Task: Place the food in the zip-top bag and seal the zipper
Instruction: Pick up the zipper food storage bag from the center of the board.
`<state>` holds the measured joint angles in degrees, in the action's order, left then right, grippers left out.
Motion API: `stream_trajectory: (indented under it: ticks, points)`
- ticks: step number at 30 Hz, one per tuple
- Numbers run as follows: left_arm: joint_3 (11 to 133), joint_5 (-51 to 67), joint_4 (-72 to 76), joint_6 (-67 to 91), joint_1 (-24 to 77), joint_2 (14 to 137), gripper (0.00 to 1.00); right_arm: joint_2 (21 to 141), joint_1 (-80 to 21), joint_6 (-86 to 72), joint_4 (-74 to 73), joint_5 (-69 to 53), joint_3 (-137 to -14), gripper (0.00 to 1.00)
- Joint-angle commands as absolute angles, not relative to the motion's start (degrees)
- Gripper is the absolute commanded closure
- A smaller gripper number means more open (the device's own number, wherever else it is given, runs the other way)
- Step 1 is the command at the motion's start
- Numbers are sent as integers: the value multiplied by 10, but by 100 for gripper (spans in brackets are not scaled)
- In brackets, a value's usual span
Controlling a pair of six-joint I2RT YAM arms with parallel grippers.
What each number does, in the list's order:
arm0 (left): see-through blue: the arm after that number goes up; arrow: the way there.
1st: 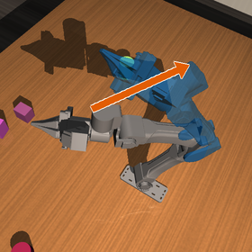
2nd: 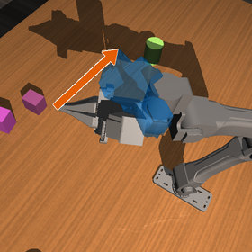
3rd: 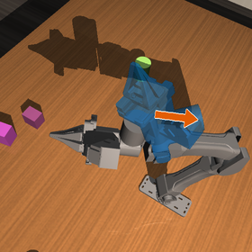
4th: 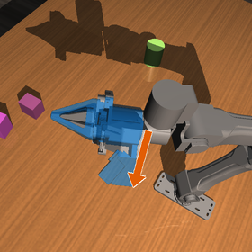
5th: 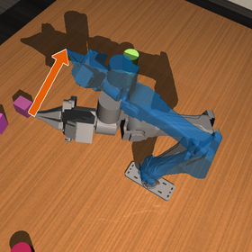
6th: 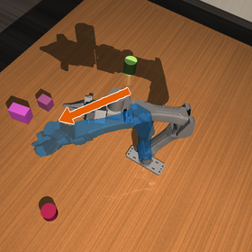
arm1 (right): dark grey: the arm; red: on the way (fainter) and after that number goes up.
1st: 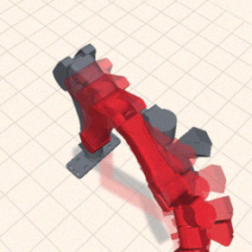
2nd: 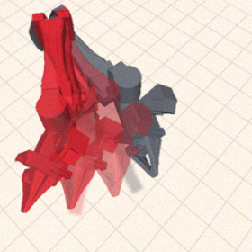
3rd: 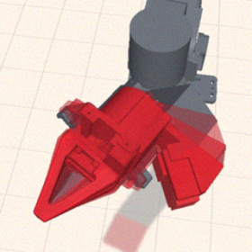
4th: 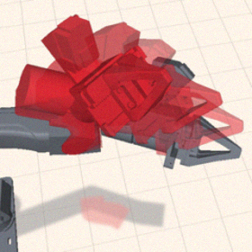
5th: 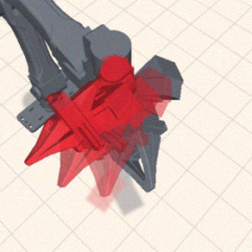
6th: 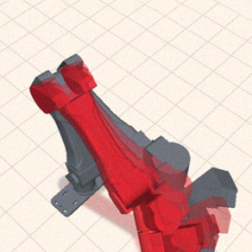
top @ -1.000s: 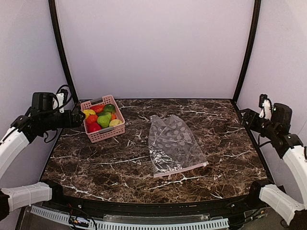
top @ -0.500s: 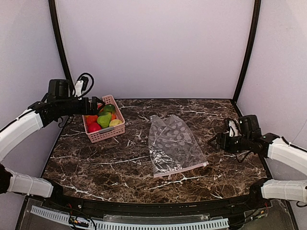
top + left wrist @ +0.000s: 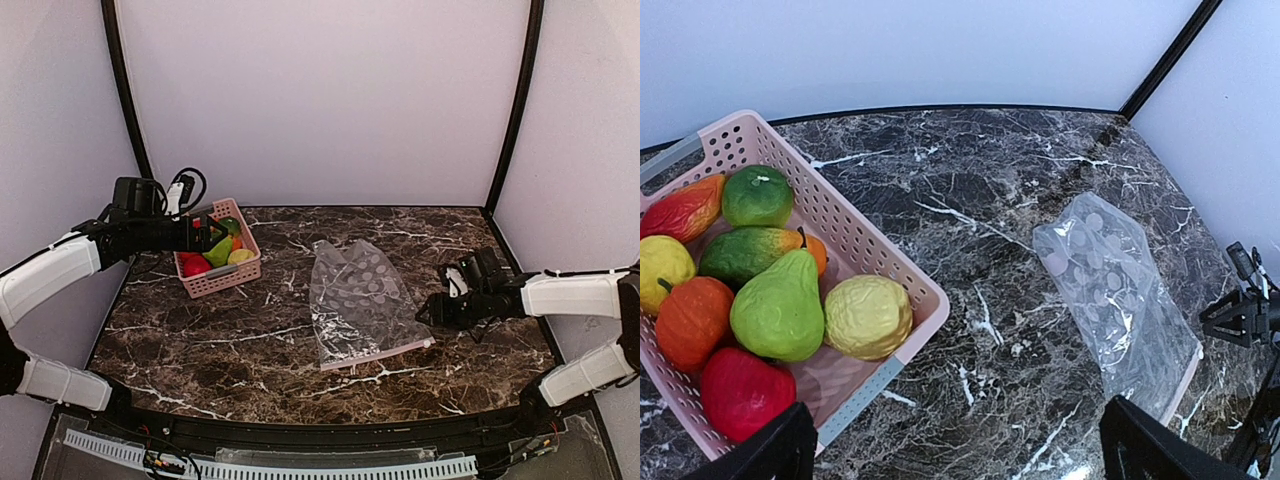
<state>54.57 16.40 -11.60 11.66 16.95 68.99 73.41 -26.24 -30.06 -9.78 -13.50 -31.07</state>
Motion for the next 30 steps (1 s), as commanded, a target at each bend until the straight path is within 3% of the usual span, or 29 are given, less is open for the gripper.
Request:
stream_trajectory:
  ticks: [1, 16, 30]
  points:
    - [536, 183, -104, 124, 172, 687, 0, 784, -274, -260, -57, -117, -360, 41]
    - [537, 212, -104, 135, 171, 695, 0, 942, -273, -184, -38, -67, -482, 48]
    - [537, 226, -102, 138, 172, 699, 0, 1010, -264, -172, -7, -101, -520, 63]
